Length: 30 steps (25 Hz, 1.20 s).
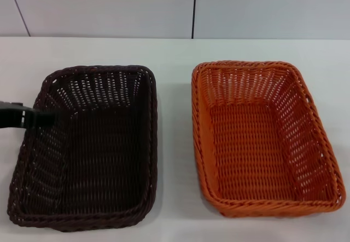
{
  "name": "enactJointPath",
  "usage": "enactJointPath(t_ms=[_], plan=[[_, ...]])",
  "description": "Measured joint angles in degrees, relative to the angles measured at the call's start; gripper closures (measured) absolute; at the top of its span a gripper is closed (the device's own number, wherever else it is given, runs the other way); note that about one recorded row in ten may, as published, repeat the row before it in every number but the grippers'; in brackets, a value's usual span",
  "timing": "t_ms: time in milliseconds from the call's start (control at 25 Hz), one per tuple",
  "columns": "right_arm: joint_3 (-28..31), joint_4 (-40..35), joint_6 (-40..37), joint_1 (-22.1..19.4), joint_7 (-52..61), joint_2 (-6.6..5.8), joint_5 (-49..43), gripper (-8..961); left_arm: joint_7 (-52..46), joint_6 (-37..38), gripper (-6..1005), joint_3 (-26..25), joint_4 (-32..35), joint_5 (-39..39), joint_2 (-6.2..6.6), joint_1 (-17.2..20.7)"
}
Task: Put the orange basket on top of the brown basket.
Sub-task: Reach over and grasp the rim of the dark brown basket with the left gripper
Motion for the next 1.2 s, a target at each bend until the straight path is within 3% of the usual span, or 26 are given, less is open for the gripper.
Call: enactJointPath(t_ms=[760,1200], plan=[[-0.54,0.16,-1.81,0.18,0.0,-0.09,-0.36,129,0.71,1.77,215,-0.3,12.03,1.71,0.18,-4.52],[-0.61,0.18,-1.92,0.07,0.0,-0.09,-1.45,130,1.08,1.39,216,-0.22,13.94,1.65,0.19,-5.62]])
